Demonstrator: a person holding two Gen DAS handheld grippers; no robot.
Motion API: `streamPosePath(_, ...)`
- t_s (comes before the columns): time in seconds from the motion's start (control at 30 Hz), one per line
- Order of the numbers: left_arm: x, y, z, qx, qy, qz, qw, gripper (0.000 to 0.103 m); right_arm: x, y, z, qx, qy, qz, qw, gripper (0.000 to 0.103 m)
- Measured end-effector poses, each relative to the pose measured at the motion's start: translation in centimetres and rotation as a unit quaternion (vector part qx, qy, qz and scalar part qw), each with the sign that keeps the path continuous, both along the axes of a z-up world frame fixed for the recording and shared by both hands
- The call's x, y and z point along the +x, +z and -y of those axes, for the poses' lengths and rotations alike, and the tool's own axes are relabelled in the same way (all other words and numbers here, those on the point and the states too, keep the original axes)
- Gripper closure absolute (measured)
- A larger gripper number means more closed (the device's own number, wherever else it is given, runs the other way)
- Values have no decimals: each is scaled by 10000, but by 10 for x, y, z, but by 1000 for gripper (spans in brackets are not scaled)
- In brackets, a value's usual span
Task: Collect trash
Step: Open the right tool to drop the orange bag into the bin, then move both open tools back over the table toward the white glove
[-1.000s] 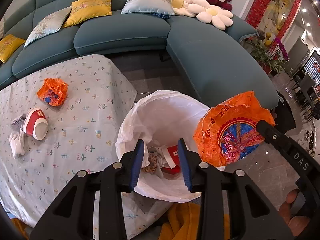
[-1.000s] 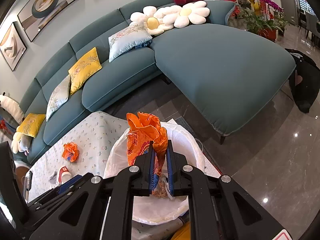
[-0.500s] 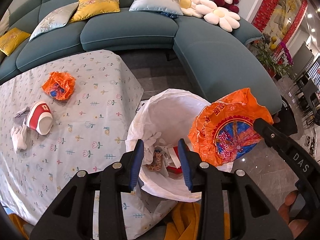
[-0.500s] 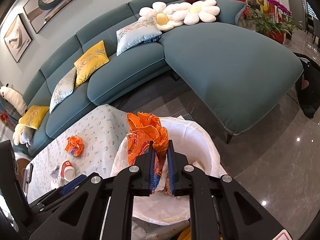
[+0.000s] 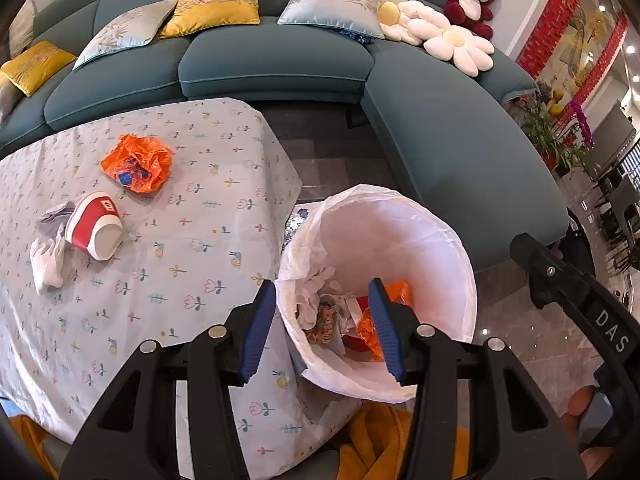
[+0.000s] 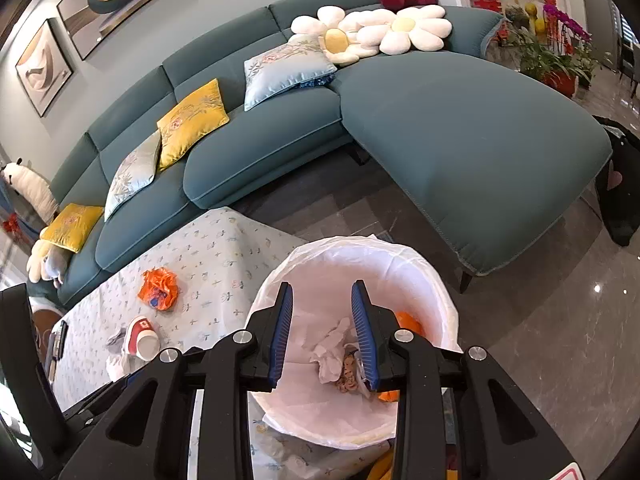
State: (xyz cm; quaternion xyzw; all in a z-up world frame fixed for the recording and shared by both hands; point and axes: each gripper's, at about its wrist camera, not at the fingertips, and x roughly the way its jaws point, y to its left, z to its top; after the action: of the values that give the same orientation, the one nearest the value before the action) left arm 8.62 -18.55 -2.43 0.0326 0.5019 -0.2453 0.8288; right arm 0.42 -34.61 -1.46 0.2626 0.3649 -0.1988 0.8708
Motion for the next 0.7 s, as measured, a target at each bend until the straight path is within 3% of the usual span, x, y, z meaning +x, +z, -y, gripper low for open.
streamPosePath(0.7,15,10,-68,-173,685,-6,9975,51,27,18,-64,-251,663,-33,9975,64)
